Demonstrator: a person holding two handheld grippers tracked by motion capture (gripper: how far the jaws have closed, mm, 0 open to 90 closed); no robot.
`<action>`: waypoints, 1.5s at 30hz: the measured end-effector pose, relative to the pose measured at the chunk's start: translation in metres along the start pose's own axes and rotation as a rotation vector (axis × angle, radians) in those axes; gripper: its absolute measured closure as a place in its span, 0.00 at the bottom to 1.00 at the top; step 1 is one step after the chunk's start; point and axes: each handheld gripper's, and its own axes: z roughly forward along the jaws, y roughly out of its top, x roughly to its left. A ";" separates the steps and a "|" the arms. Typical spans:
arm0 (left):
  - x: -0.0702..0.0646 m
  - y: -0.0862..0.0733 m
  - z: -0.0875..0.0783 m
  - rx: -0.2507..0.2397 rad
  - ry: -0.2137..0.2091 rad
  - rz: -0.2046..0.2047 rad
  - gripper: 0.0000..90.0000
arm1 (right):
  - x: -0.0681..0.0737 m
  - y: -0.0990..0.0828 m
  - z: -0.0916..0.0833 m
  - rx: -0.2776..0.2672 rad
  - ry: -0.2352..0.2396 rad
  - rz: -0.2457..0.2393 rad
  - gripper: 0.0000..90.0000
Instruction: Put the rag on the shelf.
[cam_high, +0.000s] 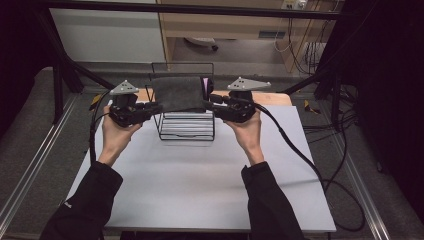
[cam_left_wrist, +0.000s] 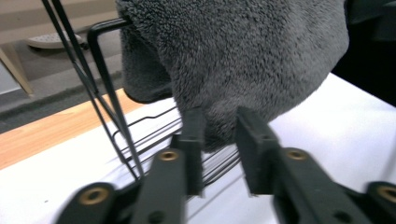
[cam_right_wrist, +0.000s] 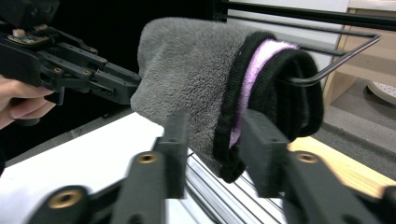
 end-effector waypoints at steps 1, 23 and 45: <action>0.000 0.000 -0.002 0.007 0.002 0.002 0.69 | 0.000 0.001 -0.004 0.003 0.004 0.004 0.61; 0.003 -0.064 -0.028 0.065 0.063 0.021 0.11 | -0.014 -0.042 -0.063 0.066 0.010 0.045 0.04; -0.004 -0.159 -0.017 0.100 0.028 0.004 0.10 | -0.031 -0.165 -0.078 0.159 -0.013 0.120 0.01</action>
